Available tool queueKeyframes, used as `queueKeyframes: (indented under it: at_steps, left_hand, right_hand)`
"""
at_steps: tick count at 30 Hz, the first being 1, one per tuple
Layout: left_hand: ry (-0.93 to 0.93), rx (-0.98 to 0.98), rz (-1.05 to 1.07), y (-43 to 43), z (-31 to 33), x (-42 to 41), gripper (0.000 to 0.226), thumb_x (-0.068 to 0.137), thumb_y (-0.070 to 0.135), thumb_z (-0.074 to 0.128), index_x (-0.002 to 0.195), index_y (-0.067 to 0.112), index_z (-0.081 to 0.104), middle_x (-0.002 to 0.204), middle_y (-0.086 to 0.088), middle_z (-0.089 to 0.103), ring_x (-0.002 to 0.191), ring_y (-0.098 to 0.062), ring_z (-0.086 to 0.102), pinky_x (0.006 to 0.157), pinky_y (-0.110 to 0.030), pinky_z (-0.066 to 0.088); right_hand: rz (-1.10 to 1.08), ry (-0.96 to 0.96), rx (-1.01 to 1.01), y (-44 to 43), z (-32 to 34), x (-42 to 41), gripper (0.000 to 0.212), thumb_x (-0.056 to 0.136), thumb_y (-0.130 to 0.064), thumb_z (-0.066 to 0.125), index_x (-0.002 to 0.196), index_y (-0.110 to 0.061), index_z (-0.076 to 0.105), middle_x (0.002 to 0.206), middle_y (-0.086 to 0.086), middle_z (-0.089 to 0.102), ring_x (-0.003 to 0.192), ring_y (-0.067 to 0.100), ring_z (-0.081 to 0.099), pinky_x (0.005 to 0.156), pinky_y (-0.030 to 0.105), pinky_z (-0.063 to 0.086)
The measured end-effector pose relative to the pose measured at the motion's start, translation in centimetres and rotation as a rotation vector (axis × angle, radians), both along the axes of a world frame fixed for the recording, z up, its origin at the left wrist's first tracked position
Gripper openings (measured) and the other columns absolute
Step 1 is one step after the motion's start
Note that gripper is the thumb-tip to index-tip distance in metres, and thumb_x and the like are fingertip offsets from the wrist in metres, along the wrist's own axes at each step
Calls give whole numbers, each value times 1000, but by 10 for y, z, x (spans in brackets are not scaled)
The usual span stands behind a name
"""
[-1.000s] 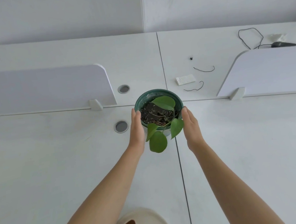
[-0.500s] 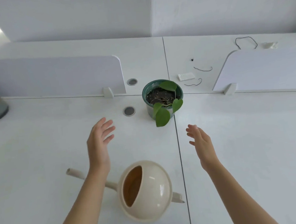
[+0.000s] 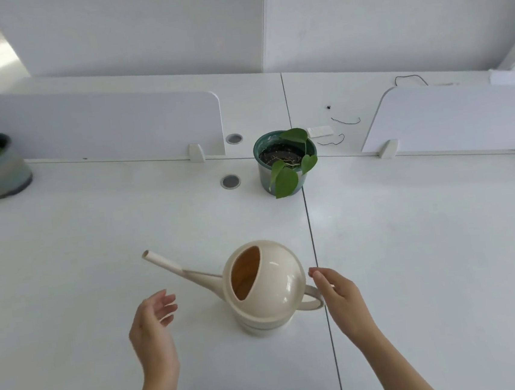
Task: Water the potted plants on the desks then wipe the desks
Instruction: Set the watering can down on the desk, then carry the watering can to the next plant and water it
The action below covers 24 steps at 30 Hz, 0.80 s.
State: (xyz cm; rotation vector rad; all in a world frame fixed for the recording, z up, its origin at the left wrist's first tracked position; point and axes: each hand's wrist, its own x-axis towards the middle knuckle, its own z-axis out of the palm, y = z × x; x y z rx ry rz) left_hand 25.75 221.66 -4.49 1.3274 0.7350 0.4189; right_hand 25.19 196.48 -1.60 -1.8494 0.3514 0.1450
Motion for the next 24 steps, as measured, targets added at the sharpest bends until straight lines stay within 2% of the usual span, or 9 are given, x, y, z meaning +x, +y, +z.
queueKeyframes:
  at_steps: [1,3,6,8,11,14,17,20,24]
  left_hand:
    - [39,-26,-18,1,-3,2,23,92,14,38,93,11,61,90,-10,63,81,-25,57,69,-28,43]
    - [112,-60,-104,0,-7,7,29,95,17,38,120,12,53,108,-9,56,95,-25,55,78,-33,43]
    - [133,-154,-213,-3,-4,17,40,97,19,37,137,16,39,118,-6,51,106,-24,51,87,-38,42]
    - [99,-217,-255,-6,0,23,40,97,21,38,137,16,38,119,-6,51,107,-23,51,87,-38,41]
    - [44,-222,-316,-9,2,30,25,97,22,39,119,16,50,109,-3,55,102,-21,53,77,-32,44]
    - [22,-226,-338,-8,0,34,17,97,21,39,107,17,52,102,-1,56,99,-22,54,72,-30,45]
    - [2,-227,-364,-4,-3,36,17,97,20,39,107,18,53,100,-1,57,99,-22,55,77,-32,44]
    - [-14,-238,-382,-5,-6,39,19,97,18,38,110,16,51,98,2,57,98,-20,54,85,-33,41]
    - [-49,-293,-378,-8,-1,35,19,97,17,39,112,14,51,97,2,57,91,-16,56,81,-29,45]
  right_hand:
    - [-3,-2,-9,2,-2,-3,14,94,-23,46,97,-24,59,99,-10,62,95,9,56,74,8,39]
    - [2,-6,-30,6,-5,-10,14,93,-22,47,94,-25,61,98,-9,65,96,11,57,76,12,39]
    - [9,0,-91,11,-9,-18,20,92,-27,49,103,-19,63,99,-3,65,95,13,57,73,13,39]
    - [9,0,-125,13,-9,-20,22,92,-28,48,107,-17,61,98,-2,64,91,12,56,72,13,39]
    - [35,20,-183,16,-12,-21,19,93,-23,46,110,-19,55,87,-11,56,80,5,52,66,12,38]
    - [39,78,-244,18,-22,-26,7,94,-18,42,92,-17,48,73,-9,48,68,11,45,58,17,33]
    - [-22,115,-176,21,-24,-29,14,94,-17,42,82,-12,44,68,-5,41,65,13,38,56,20,30]
    - [-67,116,-107,24,-16,-28,18,90,-13,48,73,-16,45,67,-5,42,62,10,36,56,18,30]
    - [-79,104,-73,27,-10,-32,13,85,-8,53,74,-12,49,69,-4,45,64,11,39,59,21,32]
